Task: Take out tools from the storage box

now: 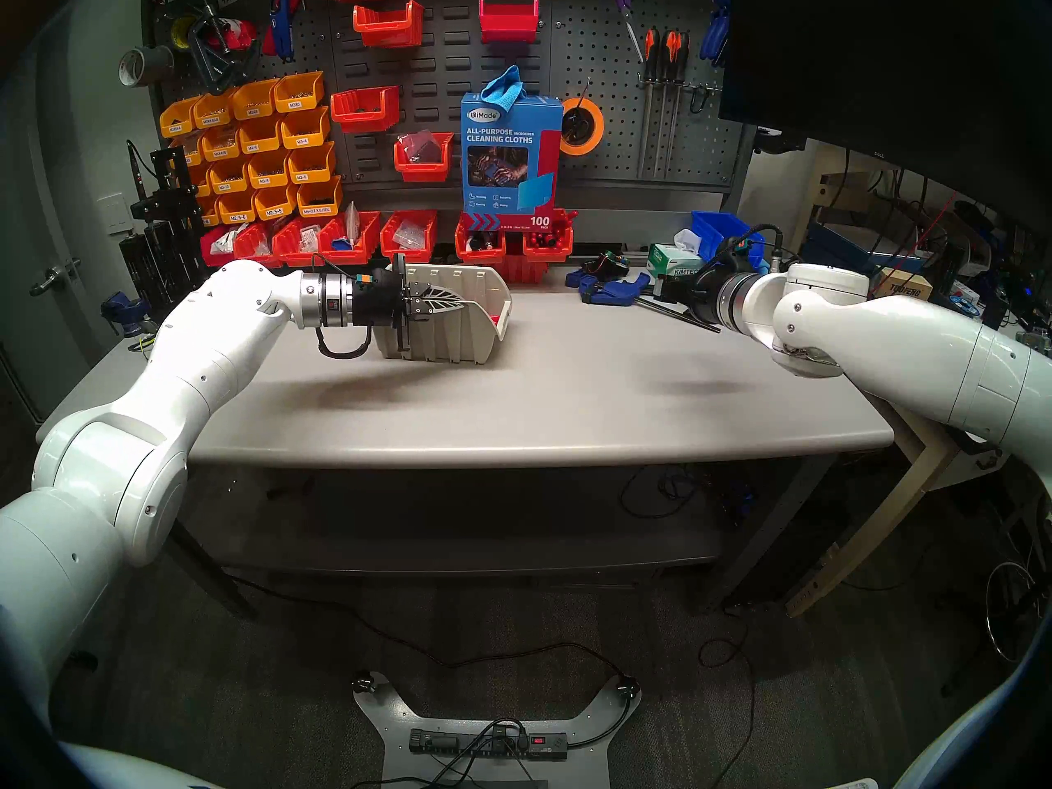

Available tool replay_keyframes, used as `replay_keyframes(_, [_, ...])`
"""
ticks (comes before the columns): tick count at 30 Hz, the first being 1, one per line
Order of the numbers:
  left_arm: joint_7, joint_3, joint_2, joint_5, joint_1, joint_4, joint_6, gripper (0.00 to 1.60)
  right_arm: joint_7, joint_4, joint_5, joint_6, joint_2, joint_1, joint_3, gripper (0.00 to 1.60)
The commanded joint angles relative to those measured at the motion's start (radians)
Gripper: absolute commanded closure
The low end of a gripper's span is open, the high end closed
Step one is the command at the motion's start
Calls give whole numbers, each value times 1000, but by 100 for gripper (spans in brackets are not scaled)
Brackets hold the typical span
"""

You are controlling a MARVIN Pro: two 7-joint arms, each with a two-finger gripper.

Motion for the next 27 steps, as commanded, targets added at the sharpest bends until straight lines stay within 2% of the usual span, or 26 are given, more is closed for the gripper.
replay_keyframes(1, [-104,12,46,-75,-57,-8,-17,160,-1,2,-4,-3,1,17,14,0])
replay_keyframes(6, [-82,36,62,-134,-50,-18,-26,160,-1,2,-4,-2,1,17,14,0])
replay_keyframes(8, [-92,44,64,-164,-39,-30,-31,160,-1,2,-4,-2,1,17,14,0])
replay_keyframes(9, [-134,38,59,-186,-36,-25,-44,160,-1,2,-4,-2,1,17,14,0])
replay_keyframes(10, [-75,72,69,-190,-21,-48,-56,160,-1,2,-4,-2,1,17,14,0])
replay_keyframes(12, [-87,75,68,-200,-17,-46,-61,160,-1,2,-4,-2,1,17,14,0])
replay_keyframes(14, [-71,111,74,-231,-3,-58,-68,160,-1,2,-4,-3,1,17,14,0])
replay_keyframes(19, [-60,155,89,-270,13,-82,-87,160,-1,2,-4,-3,1,17,14,0])
replay_keyframes(20, [-32,186,104,-290,29,-105,-98,160,-1,2,-4,-3,1,17,13,0])
replay_keyframes(23, [-32,219,131,-318,49,-139,-107,160,-1,2,-4,-3,1,17,13,0])
replay_keyframes(24, [-10,236,143,-321,57,-154,-111,160,-1,2,-4,-3,1,17,13,0])
replay_keyframes(25, [-33,241,153,-335,61,-161,-119,160,-1,2,-4,-3,1,17,13,0])
replay_keyframes(26, [-3,262,168,-336,66,-178,-121,160,-1,2,-4,-3,1,17,13,0])
replay_keyframes(27, [-8,272,179,-342,68,-185,-123,160,-1,2,-4,-3,1,17,13,0])
